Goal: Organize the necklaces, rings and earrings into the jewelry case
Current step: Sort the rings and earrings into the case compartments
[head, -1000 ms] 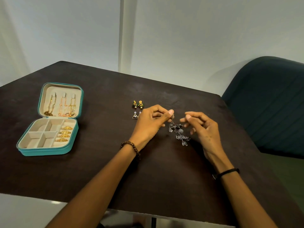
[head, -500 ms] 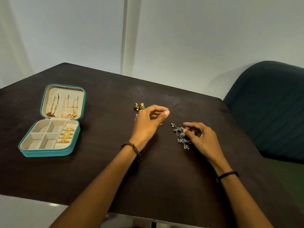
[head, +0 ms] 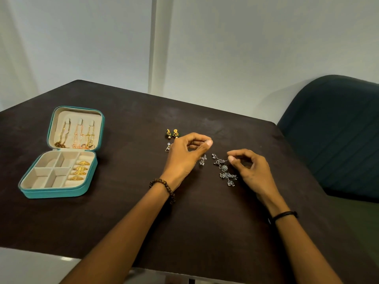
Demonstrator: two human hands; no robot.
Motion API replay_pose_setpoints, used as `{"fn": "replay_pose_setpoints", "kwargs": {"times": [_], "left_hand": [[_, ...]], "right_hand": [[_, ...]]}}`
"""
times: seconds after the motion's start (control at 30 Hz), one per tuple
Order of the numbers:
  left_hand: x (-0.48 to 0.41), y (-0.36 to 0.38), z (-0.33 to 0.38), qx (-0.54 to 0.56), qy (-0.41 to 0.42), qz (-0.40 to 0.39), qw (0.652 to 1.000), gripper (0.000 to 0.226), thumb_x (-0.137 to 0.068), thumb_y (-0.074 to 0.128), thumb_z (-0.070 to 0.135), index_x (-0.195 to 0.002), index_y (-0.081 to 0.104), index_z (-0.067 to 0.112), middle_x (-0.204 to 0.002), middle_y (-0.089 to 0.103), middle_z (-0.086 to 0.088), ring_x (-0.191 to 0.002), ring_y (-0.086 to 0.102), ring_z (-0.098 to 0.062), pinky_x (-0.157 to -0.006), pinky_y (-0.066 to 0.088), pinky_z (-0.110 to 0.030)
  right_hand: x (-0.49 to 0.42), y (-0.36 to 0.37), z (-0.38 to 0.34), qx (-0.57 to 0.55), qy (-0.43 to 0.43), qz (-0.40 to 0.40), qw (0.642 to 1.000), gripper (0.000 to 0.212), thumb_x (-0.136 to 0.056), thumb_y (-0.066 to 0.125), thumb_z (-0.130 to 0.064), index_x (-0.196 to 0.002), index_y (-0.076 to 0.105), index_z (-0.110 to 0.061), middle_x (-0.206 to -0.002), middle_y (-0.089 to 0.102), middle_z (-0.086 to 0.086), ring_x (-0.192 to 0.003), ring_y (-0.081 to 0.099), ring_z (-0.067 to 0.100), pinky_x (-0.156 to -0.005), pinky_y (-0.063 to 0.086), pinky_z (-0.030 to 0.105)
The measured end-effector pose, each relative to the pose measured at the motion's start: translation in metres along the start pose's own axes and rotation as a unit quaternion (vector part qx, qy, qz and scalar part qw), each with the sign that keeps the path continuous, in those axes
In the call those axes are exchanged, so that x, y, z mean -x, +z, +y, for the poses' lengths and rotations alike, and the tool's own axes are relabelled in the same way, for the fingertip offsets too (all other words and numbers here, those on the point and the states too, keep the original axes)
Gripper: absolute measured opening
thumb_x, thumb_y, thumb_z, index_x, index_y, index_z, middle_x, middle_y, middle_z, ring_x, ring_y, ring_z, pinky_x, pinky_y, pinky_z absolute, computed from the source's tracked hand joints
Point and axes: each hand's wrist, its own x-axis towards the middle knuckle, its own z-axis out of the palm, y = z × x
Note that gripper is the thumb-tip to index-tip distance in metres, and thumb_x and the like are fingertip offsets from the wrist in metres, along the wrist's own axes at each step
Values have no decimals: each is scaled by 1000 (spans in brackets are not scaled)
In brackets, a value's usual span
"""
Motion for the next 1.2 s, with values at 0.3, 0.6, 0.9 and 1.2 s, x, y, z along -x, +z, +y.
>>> {"fn": "replay_pose_setpoints", "kwargs": {"times": [0.3, 0.6, 0.9, 1.2], "left_hand": [[-1, 2, -1, 19, 4, -16, 1000, 13, -88, 76, 27, -98, 78, 19, -84, 73, 8, -79, 63, 0, -69, 52, -18], [0, 7, -5, 5, -13, -70, 997, 8, -92, 71, 23, -94, 74, 16, -80, 71, -3, -72, 69, -10, -66, 53, -29], [8, 11, -1, -72, -4, -168, 983, 18, -87, 77, 30, -101, 78, 18, -75, 67, 4, -63, 53, -2, -64, 45, -12], [11, 11, 3, -62, -20, -200, 978, 17, -88, 75, 31, -100, 78, 18, -62, 60, 9, -58, 50, -1, -63, 43, -15]], "right_hand": [[2, -3, -13, -244, 9, 13, 970, 25, -91, 70, -7, -115, 71, -4, -102, 77, 11, -104, 72, 18, -96, 55, 27], [3, -2, -20, -333, 2, 16, 943, 25, -88, 71, -4, -112, 69, 1, -102, 76, 15, -107, 71, 28, -96, 56, 29], [8, -2, -35, -388, 0, 8, 921, 23, -84, 69, -6, -106, 70, -1, -101, 76, 13, -101, 73, 23, -84, 57, 22], [12, 4, -40, -416, 7, -26, 909, 21, -86, 66, -3, -106, 67, -1, -97, 77, 7, -99, 73, 19, -84, 58, 22]]}}
